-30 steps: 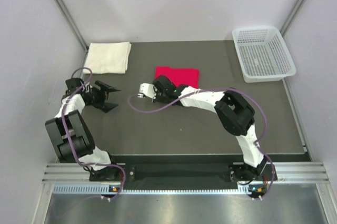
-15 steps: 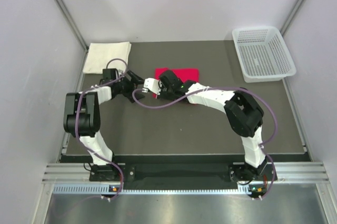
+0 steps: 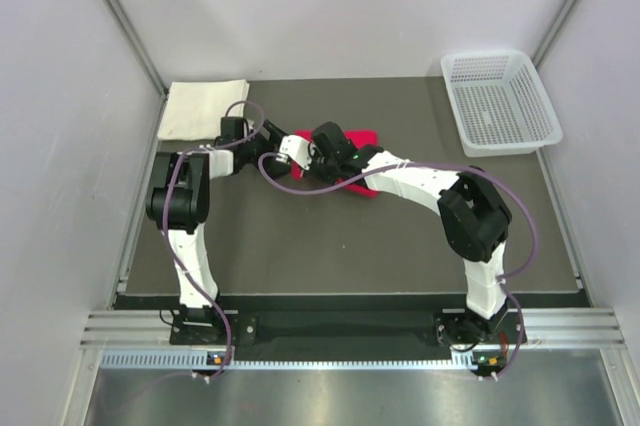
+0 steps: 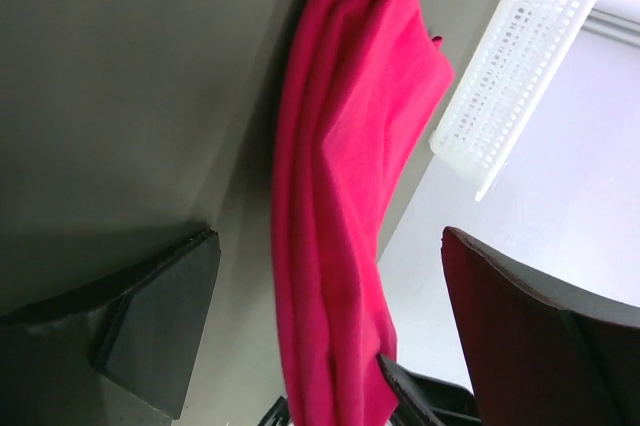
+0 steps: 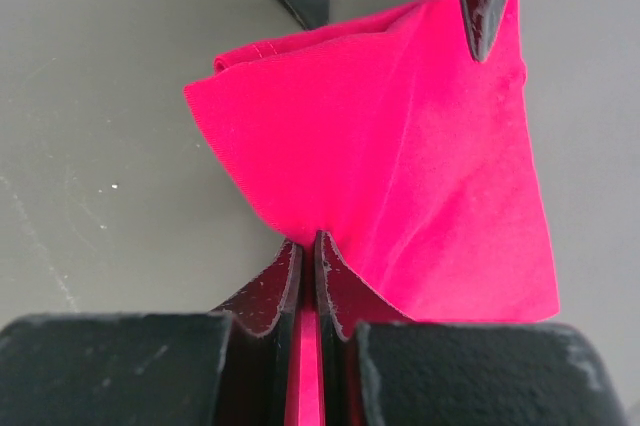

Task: Fold and stack the t-shirts
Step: Neatly place the folded tshirt to the corner

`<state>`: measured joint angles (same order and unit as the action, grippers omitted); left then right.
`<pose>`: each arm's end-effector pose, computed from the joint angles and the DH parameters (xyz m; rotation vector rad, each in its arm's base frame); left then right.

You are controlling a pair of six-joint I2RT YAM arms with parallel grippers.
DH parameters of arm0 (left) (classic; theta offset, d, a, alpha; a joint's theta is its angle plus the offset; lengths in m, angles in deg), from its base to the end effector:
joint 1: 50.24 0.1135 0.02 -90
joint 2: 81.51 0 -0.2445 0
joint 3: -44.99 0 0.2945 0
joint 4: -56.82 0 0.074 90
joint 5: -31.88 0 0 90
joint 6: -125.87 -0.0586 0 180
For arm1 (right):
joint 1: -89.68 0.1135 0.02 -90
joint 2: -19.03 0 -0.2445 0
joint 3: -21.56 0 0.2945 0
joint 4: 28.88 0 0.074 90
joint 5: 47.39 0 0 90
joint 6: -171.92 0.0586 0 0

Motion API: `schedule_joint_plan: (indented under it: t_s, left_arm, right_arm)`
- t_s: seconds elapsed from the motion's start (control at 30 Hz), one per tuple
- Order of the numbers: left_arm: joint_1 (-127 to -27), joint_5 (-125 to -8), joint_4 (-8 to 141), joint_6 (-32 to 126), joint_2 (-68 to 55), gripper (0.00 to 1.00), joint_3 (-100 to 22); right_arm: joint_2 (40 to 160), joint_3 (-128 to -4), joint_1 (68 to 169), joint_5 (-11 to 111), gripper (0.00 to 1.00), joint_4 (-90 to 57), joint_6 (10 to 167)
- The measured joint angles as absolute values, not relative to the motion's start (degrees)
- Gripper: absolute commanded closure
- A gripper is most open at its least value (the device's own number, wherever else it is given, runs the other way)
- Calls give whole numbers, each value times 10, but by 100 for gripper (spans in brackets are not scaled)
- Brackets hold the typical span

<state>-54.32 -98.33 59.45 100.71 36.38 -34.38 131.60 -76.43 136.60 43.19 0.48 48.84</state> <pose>0.4504 -0.0701 0.0680 -0.8935 2.3347 -1.3780 0.3372 0.3615 0.1731 -1.5089 1.7904 0.1317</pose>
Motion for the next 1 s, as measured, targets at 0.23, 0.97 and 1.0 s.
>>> schedule_joint_plan:
  t_s: [0.23,0.97,1.0]
  left_arm:
    - [-550,-994,564,1034,398,13,-370]
    - [-555,-994,602,1000,495,44,-511]
    - [-555,-994,603,999,498,46,-514]
  right_arm:
    - [1315,-764,1363,444,100,5,505]
    - [1297,-765,1339,473,100,5,537]
    - [1297,-766,1338,474,100,5,537]
